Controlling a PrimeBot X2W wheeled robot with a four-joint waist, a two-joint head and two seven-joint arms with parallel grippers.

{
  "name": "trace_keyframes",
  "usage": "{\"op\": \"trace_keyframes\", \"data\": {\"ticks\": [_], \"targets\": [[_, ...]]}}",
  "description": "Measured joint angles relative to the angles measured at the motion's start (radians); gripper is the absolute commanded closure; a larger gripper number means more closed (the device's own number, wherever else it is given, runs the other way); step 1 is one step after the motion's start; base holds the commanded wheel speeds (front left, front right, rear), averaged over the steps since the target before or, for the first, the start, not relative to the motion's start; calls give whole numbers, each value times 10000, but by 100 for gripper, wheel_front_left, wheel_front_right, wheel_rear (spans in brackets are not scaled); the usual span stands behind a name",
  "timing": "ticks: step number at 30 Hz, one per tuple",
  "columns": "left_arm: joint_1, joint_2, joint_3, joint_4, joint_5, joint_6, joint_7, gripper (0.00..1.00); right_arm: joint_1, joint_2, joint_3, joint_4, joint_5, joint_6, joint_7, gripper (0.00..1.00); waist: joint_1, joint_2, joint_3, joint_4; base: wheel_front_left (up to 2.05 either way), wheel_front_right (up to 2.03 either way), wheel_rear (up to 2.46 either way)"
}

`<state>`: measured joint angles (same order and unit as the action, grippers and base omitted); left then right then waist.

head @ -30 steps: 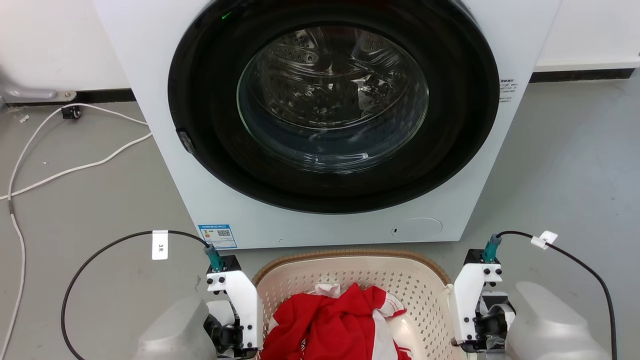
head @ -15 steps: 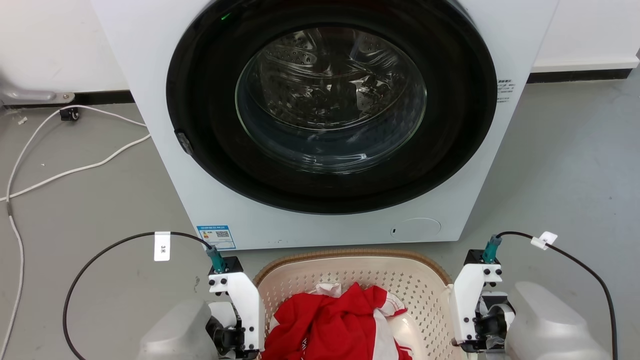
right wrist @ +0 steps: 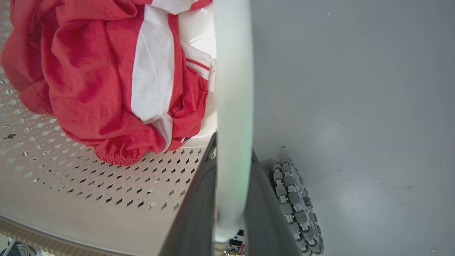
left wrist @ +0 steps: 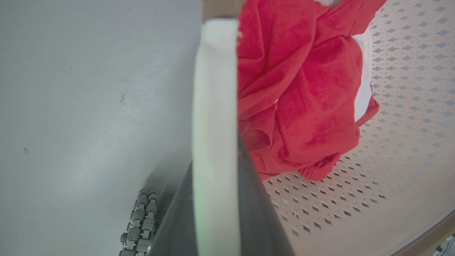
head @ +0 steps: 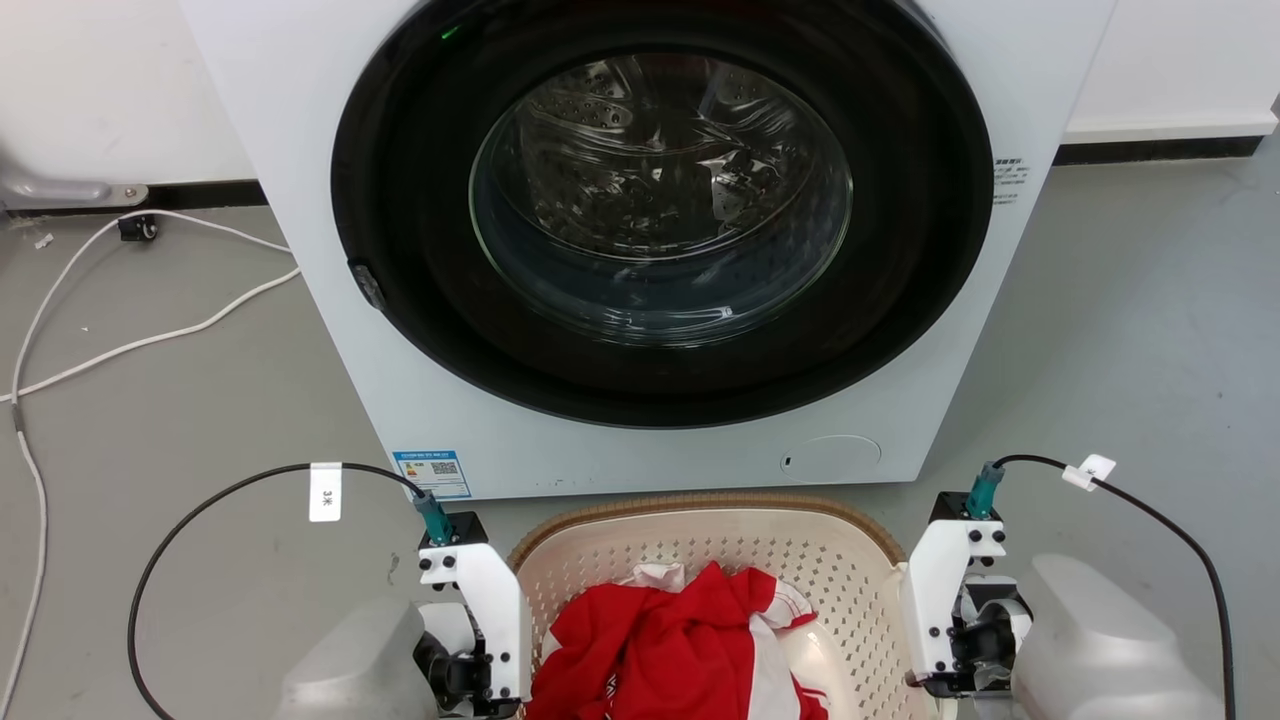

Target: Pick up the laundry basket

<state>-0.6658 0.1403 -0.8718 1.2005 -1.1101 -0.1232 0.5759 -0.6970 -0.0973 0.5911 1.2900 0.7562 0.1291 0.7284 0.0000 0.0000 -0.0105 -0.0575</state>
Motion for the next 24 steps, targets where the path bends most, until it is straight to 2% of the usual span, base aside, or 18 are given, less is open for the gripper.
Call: {"op": "trace_keyframes", "data": {"ticks": [24], "targets": [[0,-75,-395,107,-336,0,-217,100,17,-33,-349,13,-146,-2,468,100,0,0,-57,-46,0,0,0]]}}
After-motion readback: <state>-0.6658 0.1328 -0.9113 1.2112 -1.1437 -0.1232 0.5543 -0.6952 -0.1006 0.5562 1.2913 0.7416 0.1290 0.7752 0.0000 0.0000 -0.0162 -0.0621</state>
